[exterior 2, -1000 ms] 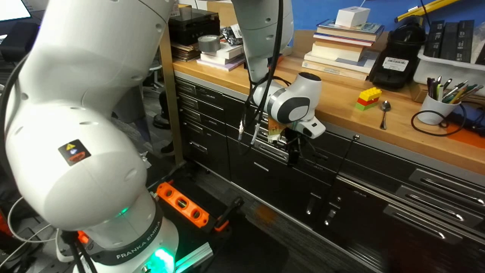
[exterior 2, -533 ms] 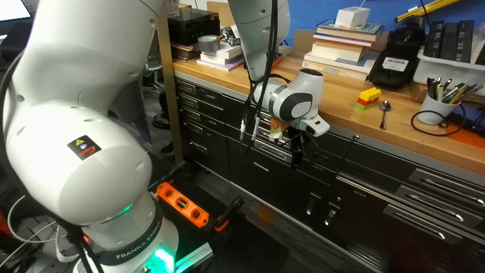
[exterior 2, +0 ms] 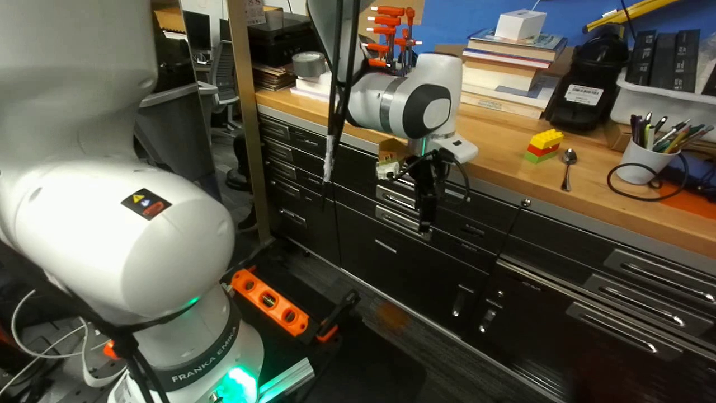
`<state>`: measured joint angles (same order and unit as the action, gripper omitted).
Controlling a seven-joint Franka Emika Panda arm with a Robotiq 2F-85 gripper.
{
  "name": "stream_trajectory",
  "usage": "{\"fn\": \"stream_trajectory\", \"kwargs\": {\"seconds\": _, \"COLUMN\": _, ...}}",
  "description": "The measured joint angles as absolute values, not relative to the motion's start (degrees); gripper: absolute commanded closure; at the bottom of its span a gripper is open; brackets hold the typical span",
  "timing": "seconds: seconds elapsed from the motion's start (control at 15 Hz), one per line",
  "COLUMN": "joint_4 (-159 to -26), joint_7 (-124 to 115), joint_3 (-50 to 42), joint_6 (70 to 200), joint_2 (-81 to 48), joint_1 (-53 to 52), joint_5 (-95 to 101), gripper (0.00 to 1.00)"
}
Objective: Pick up the three black objects from the countertop, put them in the drawer and close the drawer.
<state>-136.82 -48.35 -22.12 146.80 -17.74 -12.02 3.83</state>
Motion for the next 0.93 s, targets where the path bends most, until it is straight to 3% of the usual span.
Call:
{"fn": "stream_trajectory", "kwargs": {"seconds": 0.4, "joint_4": -144.54, "joint_7": -40.57, "joint_3": -16.5, "joint_6": 145.26, "joint_2": 0.47, "joint_1": -8.67, "joint_5": 12.79, "gripper": 0.0}}
{"fn": "stream_trajectory", "kwargs": {"seconds": 0.93, "joint_4": -145.51, "joint_7": -9.15, "joint_3": -11.94, "joint_6": 132.42, "joint_2": 19.35, "joint_1": -3.95, "joint_5": 3.75, "gripper": 0.0}}
